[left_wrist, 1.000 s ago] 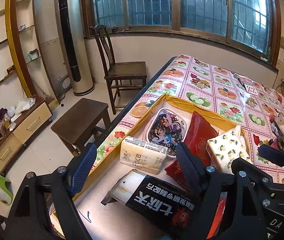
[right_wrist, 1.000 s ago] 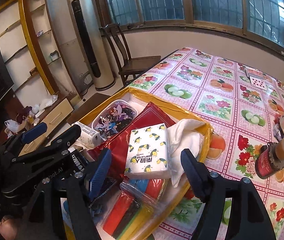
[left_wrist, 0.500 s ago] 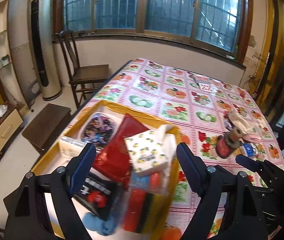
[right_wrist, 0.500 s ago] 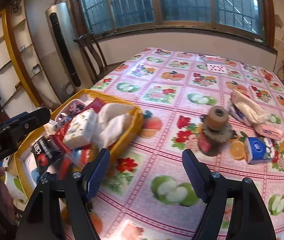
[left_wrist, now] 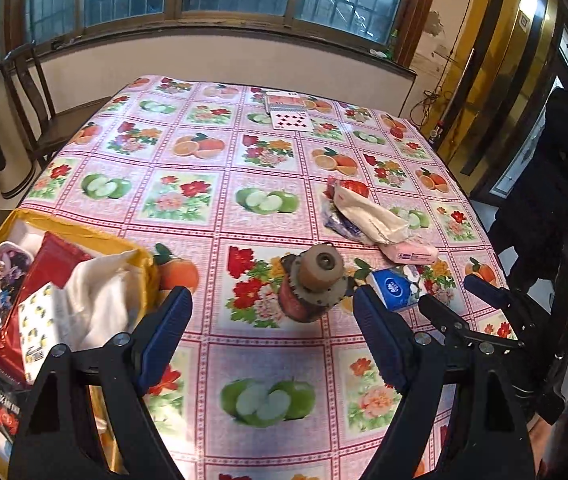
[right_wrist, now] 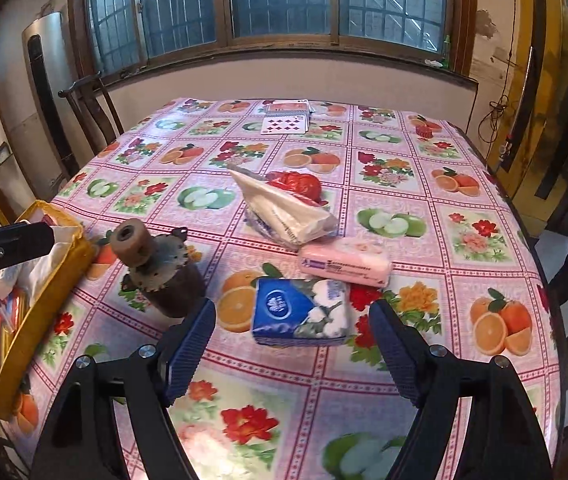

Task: Organize soft objects
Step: 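Move both tools back toward the remaining items on the table, then grasp the white-red snack bag with the left tool while the right tool grasps the pink tissue pack, then carry the snack bag and pink tissue pack into the tray and release both, then move both tools back over the table toward the blue tissue pack, then grasp the clear bag with the left tool while the right tool grasps the blue Vinda tissue pack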

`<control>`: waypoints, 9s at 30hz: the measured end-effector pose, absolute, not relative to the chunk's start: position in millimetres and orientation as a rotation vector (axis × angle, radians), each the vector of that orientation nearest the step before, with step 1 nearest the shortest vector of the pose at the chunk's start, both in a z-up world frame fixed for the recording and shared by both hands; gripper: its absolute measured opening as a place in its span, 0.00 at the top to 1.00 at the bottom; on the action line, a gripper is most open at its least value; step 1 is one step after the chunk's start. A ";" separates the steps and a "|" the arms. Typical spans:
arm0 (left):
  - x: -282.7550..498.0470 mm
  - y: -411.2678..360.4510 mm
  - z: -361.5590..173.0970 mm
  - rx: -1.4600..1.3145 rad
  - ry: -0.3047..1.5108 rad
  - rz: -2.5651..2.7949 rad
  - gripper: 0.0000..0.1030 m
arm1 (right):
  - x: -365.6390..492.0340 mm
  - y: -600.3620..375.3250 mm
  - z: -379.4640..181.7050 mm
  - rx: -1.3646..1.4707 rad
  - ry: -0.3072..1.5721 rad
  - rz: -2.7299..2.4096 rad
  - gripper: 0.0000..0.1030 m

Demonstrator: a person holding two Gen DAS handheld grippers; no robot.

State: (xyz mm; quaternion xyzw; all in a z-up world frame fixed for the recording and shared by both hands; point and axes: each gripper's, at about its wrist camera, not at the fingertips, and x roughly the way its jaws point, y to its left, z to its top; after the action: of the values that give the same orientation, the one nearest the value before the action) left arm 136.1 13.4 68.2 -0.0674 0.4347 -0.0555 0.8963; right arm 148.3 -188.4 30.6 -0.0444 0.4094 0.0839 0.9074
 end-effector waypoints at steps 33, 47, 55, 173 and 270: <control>289.9 -122.0 -8.8 -0.199 1.192 -0.158 0.19 | 268.0 -244.1 -44.5 -0.145 0.972 0.502 0.05; 304.5 -115.1 -34.3 -0.246 1.218 -0.166 0.19 | 273.2 -236.8 -52.6 -0.262 0.991 0.440 0.14; 302.6 -114.4 -34.8 -0.227 1.217 -0.181 0.55 | 275.6 -251.6 -46.5 -0.260 1.010 0.420 0.33; 0.4 59.6 58.2 -0.057 0.784 -0.024 0.29 | 1.5 -75.9 49.1 -0.188 0.634 0.306 0.05; 260.0 -90.0 42.2 -0.228 1.315 -0.427 0.24 | 187.0 -215.4 -17.5 -0.320 0.912 0.751 0.02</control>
State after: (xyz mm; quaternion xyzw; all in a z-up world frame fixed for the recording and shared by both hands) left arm 260.0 -90.0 42.2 -0.1051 0.6050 -0.1964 0.7645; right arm 187.0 -215.4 -17.5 -0.1501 0.4280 0.3525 0.8185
